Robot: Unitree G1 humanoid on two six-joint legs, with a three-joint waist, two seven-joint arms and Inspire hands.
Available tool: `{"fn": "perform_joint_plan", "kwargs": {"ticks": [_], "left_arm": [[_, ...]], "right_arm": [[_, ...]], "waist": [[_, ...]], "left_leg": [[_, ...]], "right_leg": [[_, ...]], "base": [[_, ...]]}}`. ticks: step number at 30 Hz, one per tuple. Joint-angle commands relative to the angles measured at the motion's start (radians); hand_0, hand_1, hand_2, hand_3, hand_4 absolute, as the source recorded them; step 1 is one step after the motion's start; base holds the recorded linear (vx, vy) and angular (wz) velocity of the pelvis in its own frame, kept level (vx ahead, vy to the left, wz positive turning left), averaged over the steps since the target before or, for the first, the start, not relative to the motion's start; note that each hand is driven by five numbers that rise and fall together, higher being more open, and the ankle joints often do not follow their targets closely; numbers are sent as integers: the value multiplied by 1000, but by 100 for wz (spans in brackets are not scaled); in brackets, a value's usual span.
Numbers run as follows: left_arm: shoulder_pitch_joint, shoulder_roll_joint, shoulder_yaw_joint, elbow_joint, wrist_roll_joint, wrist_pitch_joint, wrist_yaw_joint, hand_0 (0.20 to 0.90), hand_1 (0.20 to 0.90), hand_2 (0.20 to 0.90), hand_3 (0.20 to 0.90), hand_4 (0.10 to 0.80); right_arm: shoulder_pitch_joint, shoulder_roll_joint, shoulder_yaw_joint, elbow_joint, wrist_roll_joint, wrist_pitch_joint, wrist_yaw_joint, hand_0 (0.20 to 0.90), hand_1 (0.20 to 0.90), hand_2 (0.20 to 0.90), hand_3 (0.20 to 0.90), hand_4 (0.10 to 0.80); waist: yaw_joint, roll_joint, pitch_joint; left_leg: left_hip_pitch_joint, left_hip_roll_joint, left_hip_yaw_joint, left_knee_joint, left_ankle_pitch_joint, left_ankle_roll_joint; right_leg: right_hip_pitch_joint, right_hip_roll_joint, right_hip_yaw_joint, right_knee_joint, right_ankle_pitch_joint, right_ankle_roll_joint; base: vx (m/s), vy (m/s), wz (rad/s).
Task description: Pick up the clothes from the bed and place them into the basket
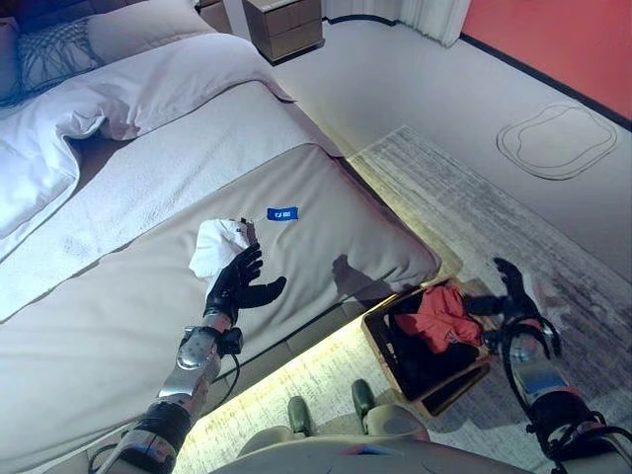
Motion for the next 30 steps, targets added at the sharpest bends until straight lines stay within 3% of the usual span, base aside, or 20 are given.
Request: {"fn": "perform_joint_plan", "kwargs": {"ticks": [1,6,14,23,30], "left_arm": [[-73,1,18,-42,-2,-88,32,900,900,900,900,800],[-65,1,28,-31,16,-82,57,900,900,900,900,800],[-59,57,31,-49,47,-89,46,900,900,900,900,800],[-65,112,-3,-116,-38,-188,2,900,900,900,900,800],[-68,125,-33,-166,-54,-182,8,900,900,900,900,800]], "right_arm": [[-227,-41,11,-73,-85,-77,-35,900,900,900,900,800],[-334,-62,62,-65,-107,-78,27,900,900,900,900,800],[-609,-112,205,50,-97,-38,75,900,900,900,900,800],[-925,-208,360,157,-70,-35,67,900,900,900,900,800],[-1056,-197,433,228,-33,16,56,900,900,900,900,800]], "waist": [[57,-42,-9],[99,-52,-7],[208,-59,66],[305,4,256],[366,22,324]], "left_leg": [[19,6,-9,47,-137,1],[2,1,-48,63,-137,-4],[-97,-21,-138,172,-141,-12],[-346,-76,-241,321,-110,-5],[-487,-115,-283,437,-121,10]], "right_leg": [[-27,-37,-20,62,-44,26],[-20,-46,-51,68,-58,16],[-58,-73,-155,161,-105,-13],[-290,-102,-249,368,-169,-54],[-409,-113,-309,507,-219,-78]], "base": [[72,18,17],[90,13,22],[66,14,35],[-113,49,37],[-59,9,32]]}}
